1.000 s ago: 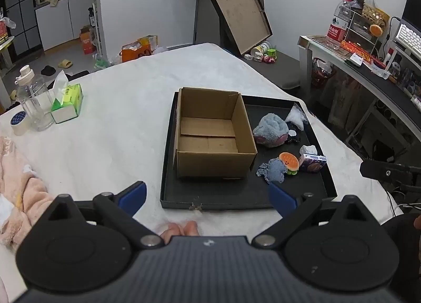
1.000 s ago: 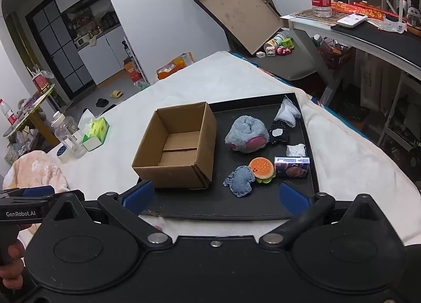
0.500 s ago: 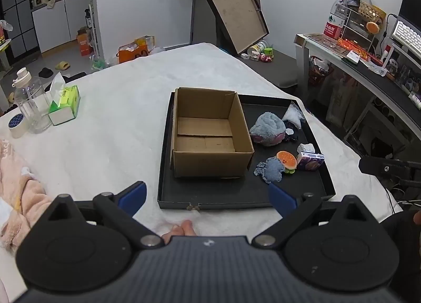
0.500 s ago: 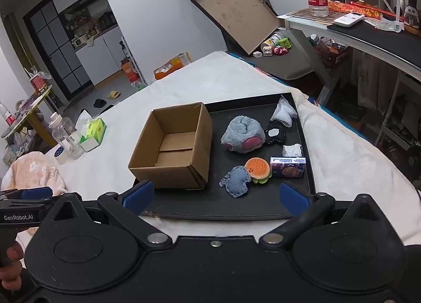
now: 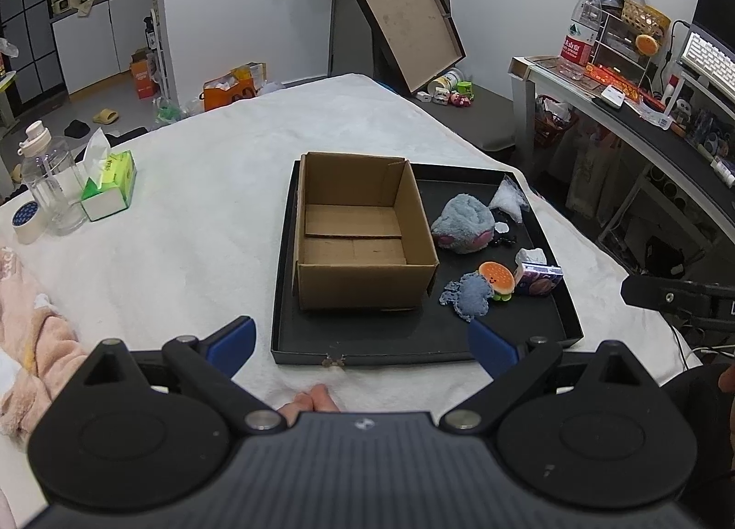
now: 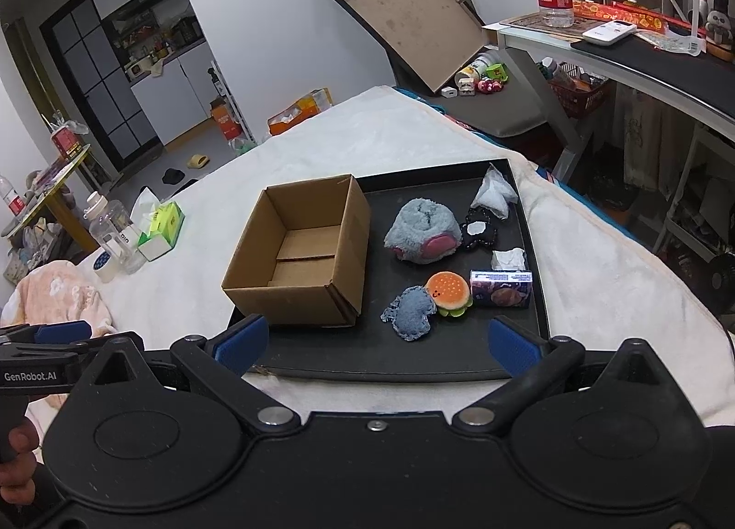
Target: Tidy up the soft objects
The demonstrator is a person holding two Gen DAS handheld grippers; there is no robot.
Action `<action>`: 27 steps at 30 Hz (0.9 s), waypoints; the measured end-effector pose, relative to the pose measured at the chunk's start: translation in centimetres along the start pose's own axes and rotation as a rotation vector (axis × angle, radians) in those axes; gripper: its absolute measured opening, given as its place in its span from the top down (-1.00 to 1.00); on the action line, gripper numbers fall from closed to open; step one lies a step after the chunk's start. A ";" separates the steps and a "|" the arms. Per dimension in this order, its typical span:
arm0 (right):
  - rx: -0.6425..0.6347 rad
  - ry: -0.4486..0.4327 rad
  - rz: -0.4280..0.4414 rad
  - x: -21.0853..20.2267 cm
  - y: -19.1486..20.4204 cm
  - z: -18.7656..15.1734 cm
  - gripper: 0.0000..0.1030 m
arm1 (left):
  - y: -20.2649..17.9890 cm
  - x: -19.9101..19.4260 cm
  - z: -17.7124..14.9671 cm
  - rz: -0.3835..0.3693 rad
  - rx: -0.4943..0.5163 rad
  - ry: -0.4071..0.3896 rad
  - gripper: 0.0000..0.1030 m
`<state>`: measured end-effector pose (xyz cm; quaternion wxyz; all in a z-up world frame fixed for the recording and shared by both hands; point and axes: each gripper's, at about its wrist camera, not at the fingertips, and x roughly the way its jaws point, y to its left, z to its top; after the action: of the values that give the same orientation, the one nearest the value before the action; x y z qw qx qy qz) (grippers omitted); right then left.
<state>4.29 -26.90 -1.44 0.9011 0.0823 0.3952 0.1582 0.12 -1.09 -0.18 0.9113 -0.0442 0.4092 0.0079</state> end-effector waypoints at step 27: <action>-0.001 -0.014 -0.003 -0.7 -0.1 0.5 -1.00 | -0.6 -0.6 0.4 -0.031 0.018 -0.017 -0.91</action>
<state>4.19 -27.26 -0.64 0.9041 0.0825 0.3889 0.1566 0.04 -1.62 0.59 0.9152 -0.0421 0.4006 -0.0095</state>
